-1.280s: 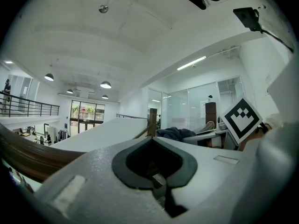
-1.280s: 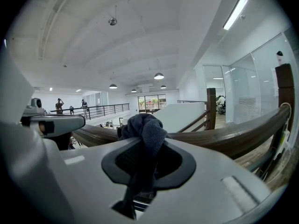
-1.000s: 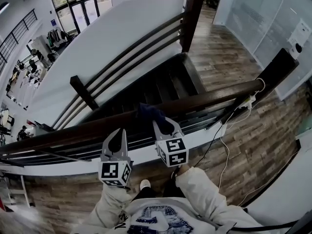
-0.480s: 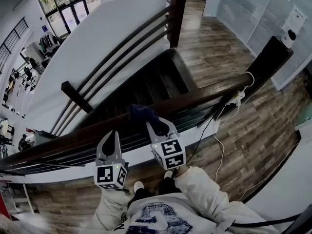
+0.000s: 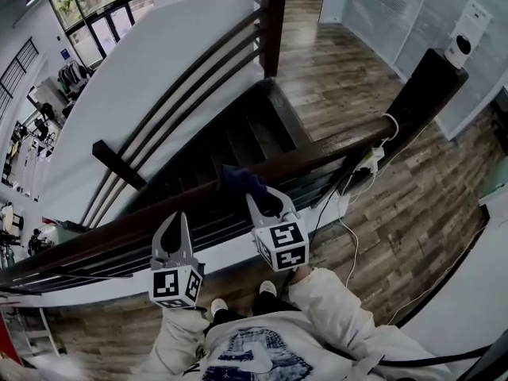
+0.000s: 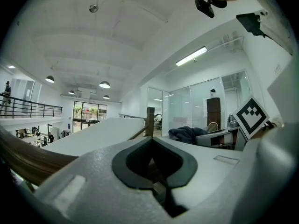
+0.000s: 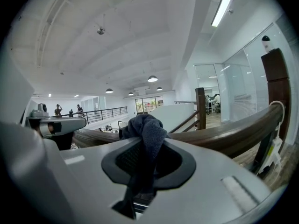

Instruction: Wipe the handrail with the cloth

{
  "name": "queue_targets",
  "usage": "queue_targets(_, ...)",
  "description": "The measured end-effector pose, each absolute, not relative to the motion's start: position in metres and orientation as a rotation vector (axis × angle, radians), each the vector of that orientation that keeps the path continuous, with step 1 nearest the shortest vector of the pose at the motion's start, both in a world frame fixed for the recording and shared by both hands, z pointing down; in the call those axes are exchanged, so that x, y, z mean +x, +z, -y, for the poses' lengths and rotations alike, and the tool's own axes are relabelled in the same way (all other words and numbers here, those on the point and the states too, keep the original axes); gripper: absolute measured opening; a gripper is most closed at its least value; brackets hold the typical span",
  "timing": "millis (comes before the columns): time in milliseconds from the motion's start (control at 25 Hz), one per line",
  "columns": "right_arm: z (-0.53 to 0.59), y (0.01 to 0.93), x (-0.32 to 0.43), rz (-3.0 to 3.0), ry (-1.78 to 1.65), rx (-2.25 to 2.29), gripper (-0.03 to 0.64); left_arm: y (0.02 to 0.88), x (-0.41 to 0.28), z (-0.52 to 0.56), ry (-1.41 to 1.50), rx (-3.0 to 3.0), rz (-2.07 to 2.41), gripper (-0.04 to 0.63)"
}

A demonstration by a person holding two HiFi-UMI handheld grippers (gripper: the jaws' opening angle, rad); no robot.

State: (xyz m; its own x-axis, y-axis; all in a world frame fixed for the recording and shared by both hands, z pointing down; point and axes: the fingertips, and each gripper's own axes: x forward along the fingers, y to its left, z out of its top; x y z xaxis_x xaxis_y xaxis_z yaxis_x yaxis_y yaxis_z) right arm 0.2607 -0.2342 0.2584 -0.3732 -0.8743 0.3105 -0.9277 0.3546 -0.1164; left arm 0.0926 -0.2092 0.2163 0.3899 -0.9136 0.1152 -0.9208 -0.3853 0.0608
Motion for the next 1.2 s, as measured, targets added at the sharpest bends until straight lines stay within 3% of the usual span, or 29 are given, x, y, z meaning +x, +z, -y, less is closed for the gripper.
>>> queue_targets(1200, 0.265, 0.257, 0.468, 2.203, 0.406, 1.952, 0.071, 0.217, 0.277, 0.251, 0.098, 2.685, 1.356, -0.002)
